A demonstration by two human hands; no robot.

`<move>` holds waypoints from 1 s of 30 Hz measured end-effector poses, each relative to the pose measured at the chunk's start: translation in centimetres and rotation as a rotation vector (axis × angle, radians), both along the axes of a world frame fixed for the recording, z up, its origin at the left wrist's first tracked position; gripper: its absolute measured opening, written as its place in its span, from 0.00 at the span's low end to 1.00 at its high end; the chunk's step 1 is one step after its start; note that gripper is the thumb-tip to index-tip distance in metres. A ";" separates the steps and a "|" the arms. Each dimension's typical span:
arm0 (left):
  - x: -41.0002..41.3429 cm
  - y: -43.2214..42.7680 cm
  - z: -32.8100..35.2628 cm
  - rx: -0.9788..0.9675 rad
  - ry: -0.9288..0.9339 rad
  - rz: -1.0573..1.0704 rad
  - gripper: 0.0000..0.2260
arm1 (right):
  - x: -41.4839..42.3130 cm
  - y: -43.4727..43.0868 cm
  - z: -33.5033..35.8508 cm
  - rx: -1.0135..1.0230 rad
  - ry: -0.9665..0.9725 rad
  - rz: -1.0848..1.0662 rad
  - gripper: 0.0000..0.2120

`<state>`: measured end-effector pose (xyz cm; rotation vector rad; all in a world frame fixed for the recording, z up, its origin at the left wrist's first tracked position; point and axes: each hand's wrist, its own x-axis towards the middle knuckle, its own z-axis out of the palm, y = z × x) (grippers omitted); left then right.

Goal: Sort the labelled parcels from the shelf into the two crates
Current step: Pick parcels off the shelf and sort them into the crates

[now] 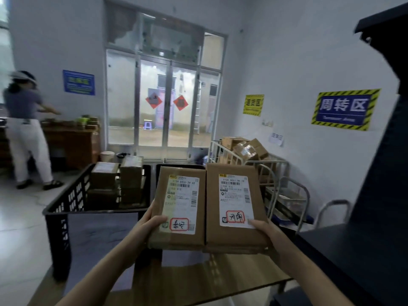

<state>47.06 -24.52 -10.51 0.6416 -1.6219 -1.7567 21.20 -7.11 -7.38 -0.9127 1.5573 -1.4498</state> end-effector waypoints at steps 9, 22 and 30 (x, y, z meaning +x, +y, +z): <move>0.5 -7.6 -0.1 0.053 0.008 0.151 0.40 | -1.7 -11.3 -0.5 -0.021 -0.154 0.117 0.21; -4.0 -18.1 1.6 0.132 0.044 0.357 0.32 | -7.8 -26.9 -0.2 0.001 -0.174 0.224 0.23; -4.6 -23.7 1.1 0.155 0.017 0.363 0.38 | -8.3 -32.4 -1.1 0.026 -0.136 0.260 0.29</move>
